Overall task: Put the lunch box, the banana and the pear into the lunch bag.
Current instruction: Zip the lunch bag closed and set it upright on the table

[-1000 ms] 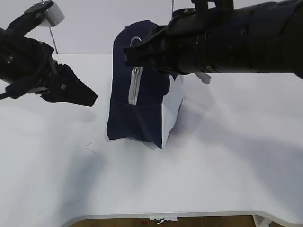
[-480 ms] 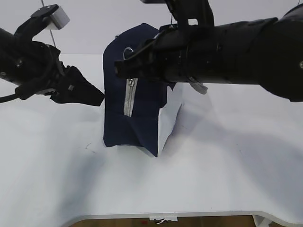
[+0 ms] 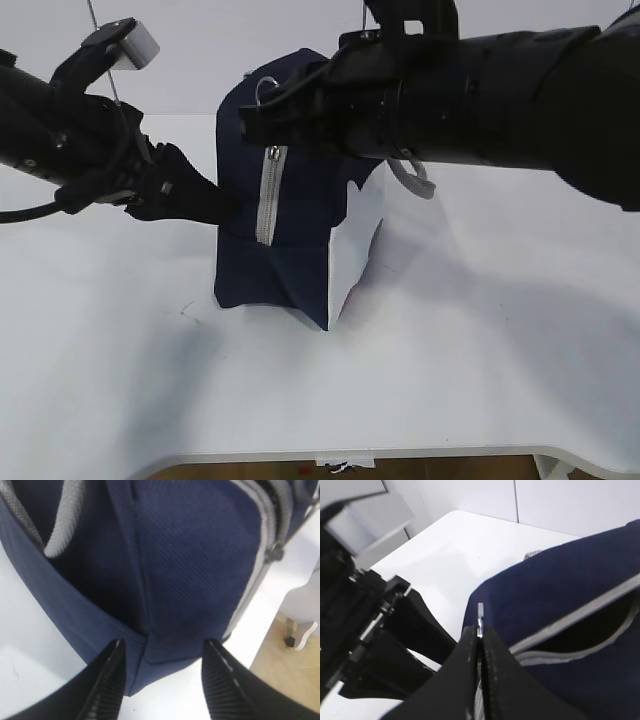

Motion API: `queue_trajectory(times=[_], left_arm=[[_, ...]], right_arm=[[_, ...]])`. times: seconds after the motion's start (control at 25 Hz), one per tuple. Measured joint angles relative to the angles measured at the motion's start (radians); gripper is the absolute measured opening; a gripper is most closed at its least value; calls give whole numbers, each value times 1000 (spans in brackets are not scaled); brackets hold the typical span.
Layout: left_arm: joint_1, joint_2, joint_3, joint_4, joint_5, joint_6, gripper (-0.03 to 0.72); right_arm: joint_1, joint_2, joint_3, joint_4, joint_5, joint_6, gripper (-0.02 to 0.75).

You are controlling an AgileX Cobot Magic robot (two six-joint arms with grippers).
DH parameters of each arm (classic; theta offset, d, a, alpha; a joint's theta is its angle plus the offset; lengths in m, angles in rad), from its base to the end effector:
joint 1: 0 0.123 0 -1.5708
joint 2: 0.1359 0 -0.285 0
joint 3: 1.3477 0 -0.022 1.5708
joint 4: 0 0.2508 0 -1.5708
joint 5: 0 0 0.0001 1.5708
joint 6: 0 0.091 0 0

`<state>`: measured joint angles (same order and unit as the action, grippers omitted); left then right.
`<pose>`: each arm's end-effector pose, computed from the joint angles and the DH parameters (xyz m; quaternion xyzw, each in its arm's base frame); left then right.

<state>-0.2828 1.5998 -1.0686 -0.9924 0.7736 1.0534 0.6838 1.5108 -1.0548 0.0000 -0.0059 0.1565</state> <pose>0.2987 -0.1423 0.2569 0.3190 0.8511 -0.3009 0.2887 0.2702 0.2202 0.3049 -0.2145 0.7947 0.2316 0.5185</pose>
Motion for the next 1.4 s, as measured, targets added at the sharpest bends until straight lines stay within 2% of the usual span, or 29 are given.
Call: queue_trajectory(times=[0.2,0.32,0.36,0.56,0.64,0.92,1.4], left_arm=[[0,38,0,-83,-2,75,374],[0,54,0,-141,-4,135,340],[0,60,0,-151,-4,145,314],[0,77,0,-151,-6,172,56],[0,77,0,-125,-6,174,12],[0,77,0,-28,35,176,2],[0,23,0,52,49,176,1]], right_arm=[[0,-2,0,0,-11,0,-9],[0,-2,0,0,-15,0,-9],[0,-2,0,0,-20,0,-9],[0,-2,0,0,-36,0,-9],[0,-2,0,0,-37,0,-9],[0,-2,0,0,-40,0,-9],[-41,-2,0,0,-53,-1,-10]])
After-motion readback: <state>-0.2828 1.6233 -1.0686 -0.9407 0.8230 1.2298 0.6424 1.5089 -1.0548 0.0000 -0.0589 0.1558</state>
